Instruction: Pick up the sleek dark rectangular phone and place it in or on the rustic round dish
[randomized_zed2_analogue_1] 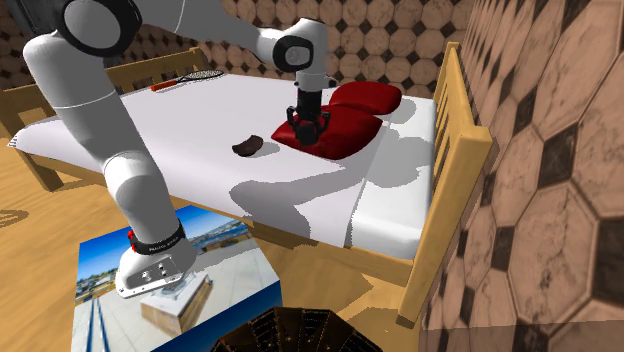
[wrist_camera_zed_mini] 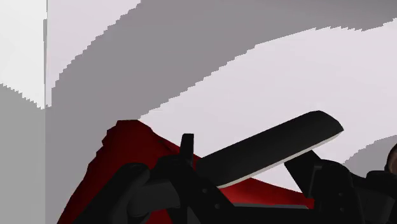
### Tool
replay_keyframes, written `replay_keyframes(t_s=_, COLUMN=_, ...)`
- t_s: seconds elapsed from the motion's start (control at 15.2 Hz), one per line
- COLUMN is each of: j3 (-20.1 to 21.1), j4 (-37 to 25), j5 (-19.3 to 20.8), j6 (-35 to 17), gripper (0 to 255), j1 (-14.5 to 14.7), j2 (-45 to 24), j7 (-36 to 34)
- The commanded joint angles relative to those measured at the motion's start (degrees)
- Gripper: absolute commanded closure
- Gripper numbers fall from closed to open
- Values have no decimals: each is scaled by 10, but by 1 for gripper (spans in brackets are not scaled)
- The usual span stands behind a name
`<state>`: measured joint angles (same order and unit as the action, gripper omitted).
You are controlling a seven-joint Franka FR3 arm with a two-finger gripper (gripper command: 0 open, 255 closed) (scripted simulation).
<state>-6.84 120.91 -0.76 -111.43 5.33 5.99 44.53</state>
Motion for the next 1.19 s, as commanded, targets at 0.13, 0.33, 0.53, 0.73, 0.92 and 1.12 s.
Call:
replay_keyframes(t_s=0.13, j3=29, j4=39, j5=-4, j6=-5, gripper=255, j1=23, j2=35, j7=-52)
replay_keyframes(t_s=0.33, j3=54, j4=63, j5=-10, j6=-8, gripper=255, j1=41, j2=58, j7=-91)
replay_keyframes(t_s=0.53, j3=79, j4=82, j5=-19, j6=-9, gripper=255, j1=60, j2=77, j7=-131)
replay_keyframes(t_s=0.73, j3=106, j4=95, j5=-29, j6=-10, gripper=255, j1=79, j2=90, j7=-171)
replay_keyframes(t_s=0.92, j3=133, j4=102, j5=-40, j6=-11, gripper=255, j1=98, j2=99, j7=-212)
replay_keyframes(t_s=1.12, j3=161, j4=103, j5=-51, j6=-13, gripper=255, j1=117, j2=101, j7=-253)
